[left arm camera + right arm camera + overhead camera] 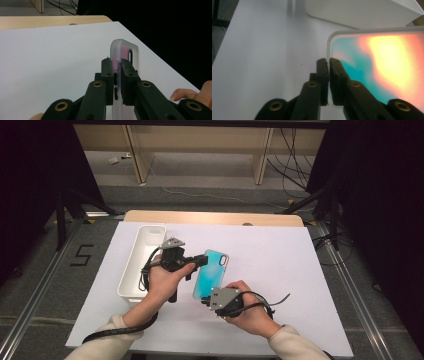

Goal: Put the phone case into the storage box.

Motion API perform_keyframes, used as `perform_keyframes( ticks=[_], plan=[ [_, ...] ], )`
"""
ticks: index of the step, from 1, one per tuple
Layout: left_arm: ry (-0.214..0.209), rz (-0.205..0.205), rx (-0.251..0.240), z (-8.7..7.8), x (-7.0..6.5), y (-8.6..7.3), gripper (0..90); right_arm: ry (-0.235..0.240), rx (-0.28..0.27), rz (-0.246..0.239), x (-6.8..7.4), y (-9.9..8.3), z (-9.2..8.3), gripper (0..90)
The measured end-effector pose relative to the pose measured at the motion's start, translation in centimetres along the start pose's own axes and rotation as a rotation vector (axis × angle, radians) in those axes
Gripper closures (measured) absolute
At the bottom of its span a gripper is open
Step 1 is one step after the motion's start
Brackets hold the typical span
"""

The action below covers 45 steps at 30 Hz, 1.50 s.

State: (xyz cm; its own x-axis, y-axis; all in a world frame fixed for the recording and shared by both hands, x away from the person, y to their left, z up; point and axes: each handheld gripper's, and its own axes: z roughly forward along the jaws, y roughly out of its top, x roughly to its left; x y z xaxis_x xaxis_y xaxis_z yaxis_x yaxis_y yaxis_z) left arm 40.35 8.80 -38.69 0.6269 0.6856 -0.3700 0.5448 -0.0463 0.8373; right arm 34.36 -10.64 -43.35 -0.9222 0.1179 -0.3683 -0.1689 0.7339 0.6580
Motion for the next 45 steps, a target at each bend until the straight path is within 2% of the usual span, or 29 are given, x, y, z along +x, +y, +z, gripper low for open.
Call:
perform_keyframes(
  ticks=[2, 7, 9, 12, 13, 14, 17, 20, 22, 26, 31, 35, 42, 44, 45],
  plan=[
    [-0.001, 0.005, -0.013, 0.0, 0.1, 0.0, 82.5, -0.005, -0.011, 0.014, -0.2, -0.1, -0.1, 75.5],
    [0.021, 0.042, -0.029, -0.2, 0.1, 0.0, 82.4, -0.008, -0.045, 0.129, -0.6, -0.4, -0.7, 58.8],
    [0.029, 0.069, -0.036, -0.4, 0.2, 0.0, 82.4, -0.009, -0.066, 0.167, -0.8, -0.6, -1.0, 52.9],
    [0.037, 0.085, -0.052, -0.7, 0.3, 0.0, 82.4, -0.015, -0.093, 0.221, -1.2, -0.9, -1.5, 47.4],
    [0.038, 0.102, -0.056, -0.8, 0.4, 0.0, 82.4, -0.016, -0.101, 0.241, -1.3, -1.1, -1.7, 45.9],
    [0.042, 0.097, -0.058, -0.9, 0.3, 0.0, 82.4, -0.025, -0.113, 0.262, -1.4, -1.3, -1.9, 44.5],
    [0.050, 0.114, -0.068, -1.1, 0.5, -0.1, 82.4, -0.030, -0.112, 0.342, -1.7, -1.9, -2.3, 40.3],
    [0.052, 0.112, -0.076, -1.3, 0.6, -0.2, 82.4, -0.066, -0.136, 0.393, -1.9, -2.4, -2.7, 33.6],
    [0.057, 0.131, -0.078, -1.5, 0.7, -0.2, 82.4, -0.093, -0.150, 0.416, -2.1, -2.7, -3.0, 30.9],
    [0.065, 0.149, -0.090, -1.8, 0.7, -0.1, 82.4, -0.106, -0.182, 0.496, -2.7, -3.4, -3.6, 26.2],
    [0.063, 0.165, -0.103, -2.1, 0.6, -0.1, 82.5, -0.145, -0.207, 0.528, -3.0, -4.2, -4.1, 23.5],
    [0.060, 0.180, -0.115, -2.6, 0.6, -0.1, 82.5, -0.152, -0.191, 0.551, -3.0, -4.8, -4.8, 22.2],
    [0.065, 0.185, -0.139, -3.6, 0.9, -0.1, 82.5, -0.182, -0.229, 0.594, -3.2, -5.9, -5.9, 20.6],
    [0.066, 0.187, -0.148, -3.9, 1.1, -0.2, 82.5, -0.196, -0.243, 0.591, -3.3, -6.2, -6.0, 20.1],
    [0.069, 0.198, -0.149, -4.1, 1.2, -0.2, 82.5, -0.201, -0.231, 0.588, -3.3, -6.3, -6.2, 19.8]
  ],
)
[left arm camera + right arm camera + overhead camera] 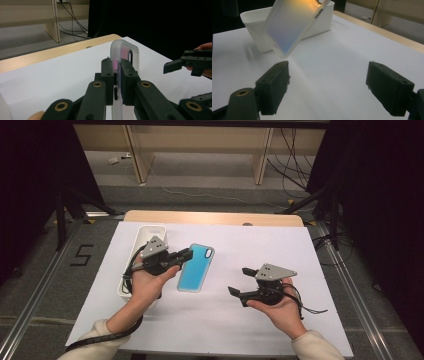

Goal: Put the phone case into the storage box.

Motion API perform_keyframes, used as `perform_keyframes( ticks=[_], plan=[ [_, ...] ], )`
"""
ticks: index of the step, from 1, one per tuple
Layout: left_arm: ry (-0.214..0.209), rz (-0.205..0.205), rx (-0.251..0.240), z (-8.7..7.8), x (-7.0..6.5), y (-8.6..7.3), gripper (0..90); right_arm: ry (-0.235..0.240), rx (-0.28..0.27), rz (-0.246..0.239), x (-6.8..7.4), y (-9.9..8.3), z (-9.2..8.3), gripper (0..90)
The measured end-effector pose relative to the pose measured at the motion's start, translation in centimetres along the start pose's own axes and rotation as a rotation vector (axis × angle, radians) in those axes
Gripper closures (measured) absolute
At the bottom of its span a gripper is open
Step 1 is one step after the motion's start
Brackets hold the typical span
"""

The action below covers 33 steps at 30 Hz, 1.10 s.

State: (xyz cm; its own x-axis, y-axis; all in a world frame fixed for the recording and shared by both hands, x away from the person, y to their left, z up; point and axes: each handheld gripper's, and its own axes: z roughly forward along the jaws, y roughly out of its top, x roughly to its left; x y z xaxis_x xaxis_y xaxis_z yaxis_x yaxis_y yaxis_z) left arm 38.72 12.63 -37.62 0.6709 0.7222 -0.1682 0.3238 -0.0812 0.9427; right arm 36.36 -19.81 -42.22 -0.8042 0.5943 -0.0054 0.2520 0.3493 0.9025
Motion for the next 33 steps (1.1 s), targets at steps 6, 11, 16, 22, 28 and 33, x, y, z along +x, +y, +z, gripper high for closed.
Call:
perform_keyframes(
  ticks=[6, 11, 16, 22, 28, 33],
  plan=[
    [0.008, -0.004, -0.008, -0.8, 0.5, -0.2, 82.5, -0.007, -0.023, 0.018, -0.3, -0.2, -0.4, 18.1],
    [0.006, 0.002, -0.007, -1.2, 0.7, -0.2, 82.5, -0.007, -0.039, 0.047, -0.5, -0.5, -0.7, 17.7],
    [0.009, 0.006, -0.017, -1.5, 0.7, -0.1, 82.5, -0.031, -0.045, 0.042, -0.8, -0.7, -1.3, 17.3],
    [0.014, 0.004, -0.019, -1.6, 0.9, -0.1, 82.5, -0.052, -0.055, 0.057, -1.1, -1.2, -1.9, 17.3],
    [0.013, 0.003, -0.026, -1.9, 1.0, 0.1, 82.5, -0.074, -0.043, 0.053, -1.2, -1.4, -2.4, 17.1],
    [0.010, 0.007, -0.033, -2.1, 1.1, 0.3, 82.4, -0.083, -0.068, 0.055, -1.3, -1.5, -2.7, 18.2]
  ],
)
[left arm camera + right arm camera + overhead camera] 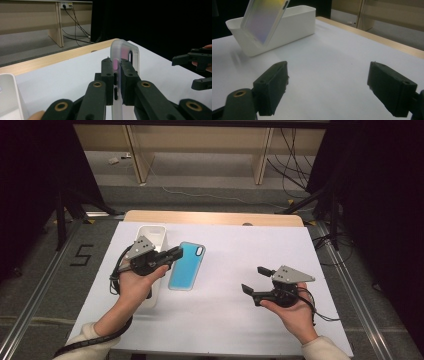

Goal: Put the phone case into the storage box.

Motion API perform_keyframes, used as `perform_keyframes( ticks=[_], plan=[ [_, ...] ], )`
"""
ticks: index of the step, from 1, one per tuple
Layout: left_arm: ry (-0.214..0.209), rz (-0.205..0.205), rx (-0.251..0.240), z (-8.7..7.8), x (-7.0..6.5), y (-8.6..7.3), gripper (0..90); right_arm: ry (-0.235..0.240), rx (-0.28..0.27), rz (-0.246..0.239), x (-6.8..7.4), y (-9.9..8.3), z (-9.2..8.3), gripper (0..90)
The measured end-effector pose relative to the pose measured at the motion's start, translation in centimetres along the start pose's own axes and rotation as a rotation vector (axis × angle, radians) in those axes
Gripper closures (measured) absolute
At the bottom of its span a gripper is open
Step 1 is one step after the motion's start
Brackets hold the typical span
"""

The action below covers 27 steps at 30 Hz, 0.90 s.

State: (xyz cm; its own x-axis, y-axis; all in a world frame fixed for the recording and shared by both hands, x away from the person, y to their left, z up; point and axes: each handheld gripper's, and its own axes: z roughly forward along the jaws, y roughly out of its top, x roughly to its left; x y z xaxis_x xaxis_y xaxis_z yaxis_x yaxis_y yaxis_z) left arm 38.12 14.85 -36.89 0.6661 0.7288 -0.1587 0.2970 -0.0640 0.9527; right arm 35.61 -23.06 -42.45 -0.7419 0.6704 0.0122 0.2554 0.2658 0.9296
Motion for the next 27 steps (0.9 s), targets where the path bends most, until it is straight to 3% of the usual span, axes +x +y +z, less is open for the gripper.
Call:
perform_keyframes(
  ticks=[1, 6, 7, 9, 11, 16, 17, 18, 23, 26, 27],
  plan=[
    [0.000, 0.002, -0.001, 0.0, 0.0, 0.0, 82.4, 0.004, -0.019, 0.003, 0.0, -0.1, 0.0, 18.2],
    [0.008, -0.004, -0.005, -0.2, 0.3, 0.1, 82.5, 0.006, 0.007, 0.016, -0.1, -0.2, -0.4, 18.3],
    [0.008, 0.001, -0.005, -0.2, 0.4, 0.1, 82.4, -0.005, -0.016, 0.005, -0.1, -0.3, -0.3, 18.5],
    [0.011, -0.011, -0.009, -0.3, 0.5, 0.2, 82.5, 0.007, -0.010, 0.036, 0.0, -0.3, -0.6, 18.6],
    [0.012, -0.006, -0.010, -0.4, 0.7, 0.3, 82.5, -0.008, -0.021, 0.011, -0.1, -0.3, -0.7, 18.6],
    [0.018, -0.018, -0.029, -0.7, 0.9, 0.5, 82.5, -0.006, -0.026, 0.042, 0.0, -0.6, -1.1, 18.6],
    [0.022, -0.019, -0.030, -0.8, 0.9, 0.6, 82.5, -0.013, -0.039, 0.026, -0.2, -0.7, -1.2, 18.5],
    [0.022, -0.016, -0.030, -0.9, 1.0, 0.6, 82.4, 0.000, -0.027, 0.049, -0.1, -0.7, -1.3, 18.6],
    [0.027, -0.019, -0.035, -1.0, 1.1, 0.7, 82.5, -0.005, -0.024, 0.060, -0.1, -0.9, -1.4, 18.6],
    [0.027, -0.024, -0.036, -1.0, 1.2, 0.6, 82.4, -0.012, -0.034, 0.037, -0.2, -1.0, -1.4, 18.6],
    [0.027, -0.024, -0.036, -0.9, 1.2, 0.6, 82.4, -0.003, -0.011, 0.062, 0.0, -0.9, -1.5, 18.6]
  ],
)
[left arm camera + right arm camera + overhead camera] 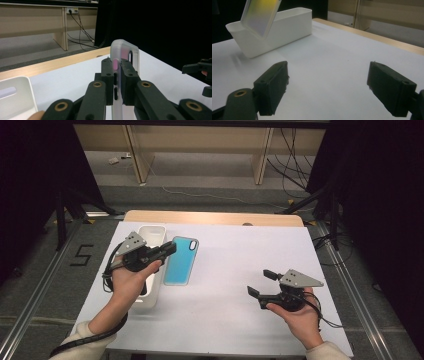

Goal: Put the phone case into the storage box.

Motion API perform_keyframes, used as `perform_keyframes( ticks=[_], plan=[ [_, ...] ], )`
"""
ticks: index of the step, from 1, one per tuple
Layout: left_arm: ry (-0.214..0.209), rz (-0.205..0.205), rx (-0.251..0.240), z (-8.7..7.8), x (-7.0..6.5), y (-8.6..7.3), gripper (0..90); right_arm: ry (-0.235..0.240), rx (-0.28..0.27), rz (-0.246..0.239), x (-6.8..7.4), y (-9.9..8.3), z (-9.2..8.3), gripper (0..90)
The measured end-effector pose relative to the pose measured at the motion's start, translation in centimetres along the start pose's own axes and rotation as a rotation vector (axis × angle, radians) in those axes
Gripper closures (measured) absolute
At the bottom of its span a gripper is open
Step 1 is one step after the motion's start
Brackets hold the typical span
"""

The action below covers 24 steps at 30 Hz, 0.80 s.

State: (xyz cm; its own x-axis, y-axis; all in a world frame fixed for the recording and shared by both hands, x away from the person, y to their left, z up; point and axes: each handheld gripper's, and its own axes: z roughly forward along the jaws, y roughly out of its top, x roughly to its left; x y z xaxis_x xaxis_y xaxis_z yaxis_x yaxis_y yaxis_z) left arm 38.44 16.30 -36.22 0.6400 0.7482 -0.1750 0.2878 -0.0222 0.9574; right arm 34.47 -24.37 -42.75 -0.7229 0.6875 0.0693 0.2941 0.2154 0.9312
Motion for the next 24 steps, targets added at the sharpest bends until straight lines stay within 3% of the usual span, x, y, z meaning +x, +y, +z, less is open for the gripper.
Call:
perform_keyframes(
  ticks=[4, 5, 8, 14, 15, 19, 24],
  plan=[
    [0.000, 0.008, 0.000, -0.1, 0.0, 0.1, 82.4, 0.004, -0.021, -0.011, 0.1, -0.1, 0.2, 18.6],
    [0.000, 0.005, -0.003, -0.1, 0.0, 0.1, 82.4, -0.010, -0.033, -0.034, 0.0, -0.1, 0.2, 18.5],
    [0.000, 0.004, -0.007, -0.2, 0.0, 0.2, 82.4, 0.001, -0.012, -0.010, 0.2, -0.1, 0.1, 18.6],
    [0.014, 0.007, -0.012, -0.4, 0.3, 0.4, 82.4, -0.005, -0.029, -0.025, 0.1, -0.2, 0.1, 18.8],
    [0.016, 0.005, -0.015, -0.5, 0.4, 0.5, 82.4, -0.020, 0.000, -0.027, 0.1, -0.1, -0.1, 18.9],
    [0.022, 0.004, -0.022, -0.7, 0.8, 0.7, 82.4, -0.005, -0.011, 0.001, 0.2, -0.2, 0.0, 19.3],
    [0.034, -0.002, -0.032, -1.1, 1.2, 0.9, 82.4, -0.005, -0.021, -0.019, 0.1, -0.2, 0.1, 19.8]
  ],
)
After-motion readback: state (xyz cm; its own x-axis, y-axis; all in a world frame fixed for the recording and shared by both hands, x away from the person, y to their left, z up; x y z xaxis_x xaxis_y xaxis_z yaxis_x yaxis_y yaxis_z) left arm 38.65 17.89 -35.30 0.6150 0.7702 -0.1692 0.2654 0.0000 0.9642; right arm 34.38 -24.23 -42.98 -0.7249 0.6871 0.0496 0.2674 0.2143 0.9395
